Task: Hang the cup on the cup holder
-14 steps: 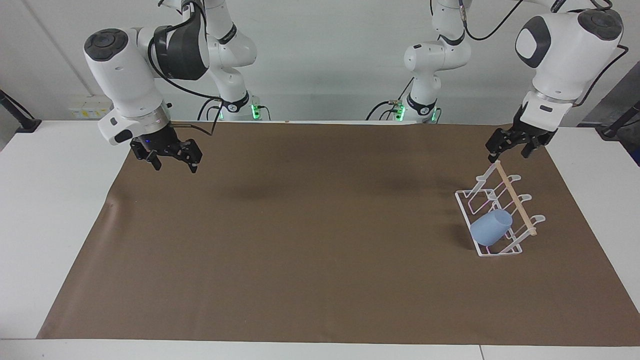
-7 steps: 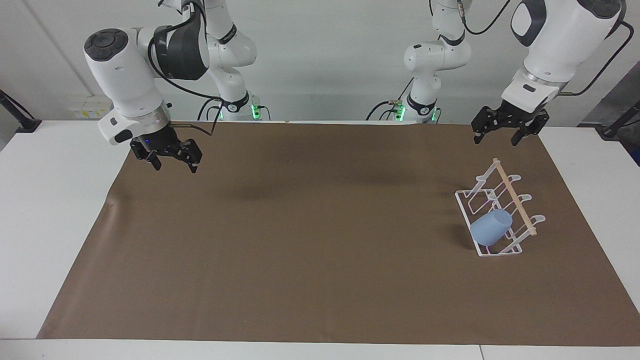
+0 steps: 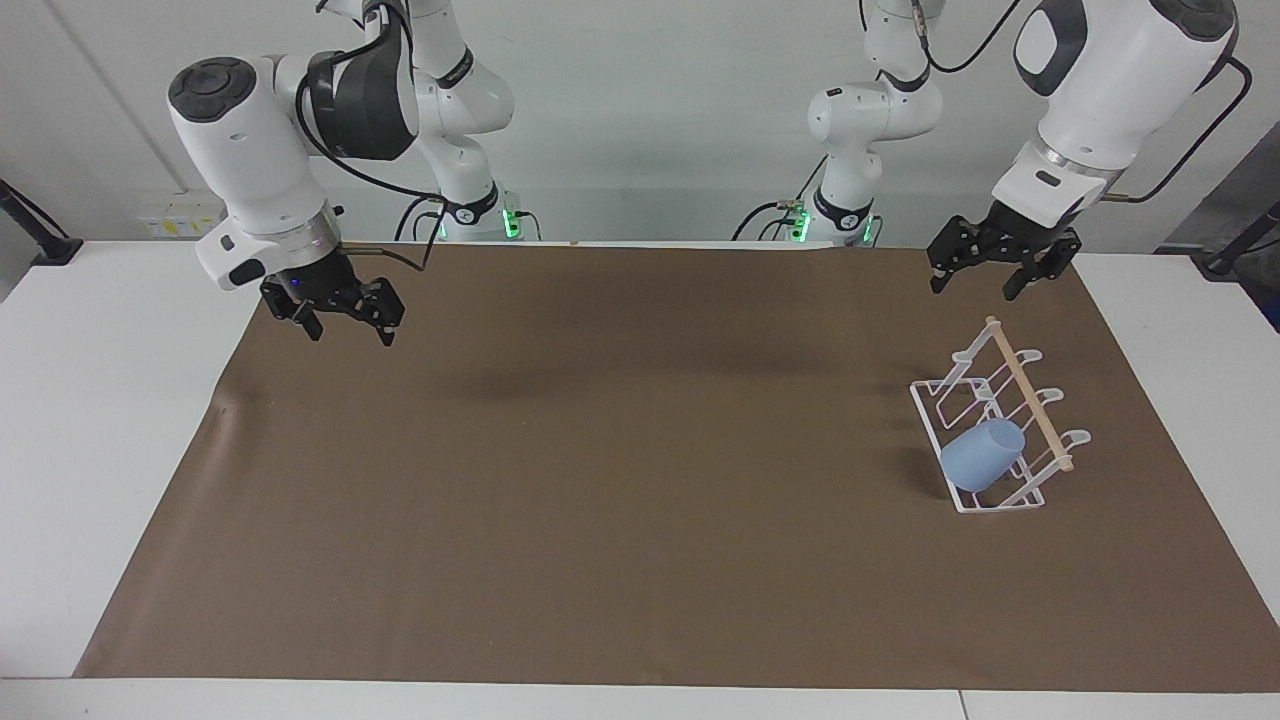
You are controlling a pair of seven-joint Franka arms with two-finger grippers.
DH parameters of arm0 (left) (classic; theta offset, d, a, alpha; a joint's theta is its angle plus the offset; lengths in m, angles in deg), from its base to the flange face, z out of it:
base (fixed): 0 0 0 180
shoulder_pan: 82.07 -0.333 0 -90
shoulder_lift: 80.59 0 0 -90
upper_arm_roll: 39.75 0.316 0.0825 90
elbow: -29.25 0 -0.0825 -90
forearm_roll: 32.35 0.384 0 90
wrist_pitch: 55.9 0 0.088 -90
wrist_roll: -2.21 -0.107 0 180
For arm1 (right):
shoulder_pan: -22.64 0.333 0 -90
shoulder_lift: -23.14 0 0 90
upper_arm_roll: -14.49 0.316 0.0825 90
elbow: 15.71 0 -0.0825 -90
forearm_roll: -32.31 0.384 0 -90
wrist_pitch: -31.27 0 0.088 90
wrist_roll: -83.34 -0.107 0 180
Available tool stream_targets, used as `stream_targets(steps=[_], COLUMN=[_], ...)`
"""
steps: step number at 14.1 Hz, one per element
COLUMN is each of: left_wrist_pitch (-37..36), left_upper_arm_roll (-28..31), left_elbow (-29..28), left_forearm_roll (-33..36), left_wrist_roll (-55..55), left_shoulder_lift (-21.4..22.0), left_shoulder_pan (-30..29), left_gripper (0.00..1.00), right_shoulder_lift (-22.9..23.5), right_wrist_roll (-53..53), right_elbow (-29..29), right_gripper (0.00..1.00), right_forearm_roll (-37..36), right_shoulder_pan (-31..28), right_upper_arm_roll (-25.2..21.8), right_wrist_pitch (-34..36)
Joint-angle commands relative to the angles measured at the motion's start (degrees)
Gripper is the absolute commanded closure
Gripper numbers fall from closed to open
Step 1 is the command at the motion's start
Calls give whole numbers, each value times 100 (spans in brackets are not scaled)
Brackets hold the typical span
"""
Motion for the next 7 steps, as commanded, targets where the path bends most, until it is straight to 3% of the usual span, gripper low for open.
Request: stream_targets(steps=[1, 3, 7], left_wrist_pitch=[-52, -237, -229], left_upper_arm_roll=[63, 20, 19], left_elbow=[-25, 54, 28], left_forearm_roll=[-17, 527, 503], left_wrist_roll=[-36, -97, -71], left_shoulder_lift=[31, 31, 40], left_shoulder_pan=[51, 68, 42], left_gripper=[0, 0, 0], right_shoulder_lift=[-130, -130, -130], right_wrist_roll=[-78, -78, -78], right_elbow=[-138, -138, -138], right_gripper=[0, 0, 0], right_forearm_roll=[84, 84, 84], right_shoulder_pan=[-23, -23, -23], right_upper_arm_roll=[15, 15, 15], right_wrist_pitch=[-14, -14, -14])
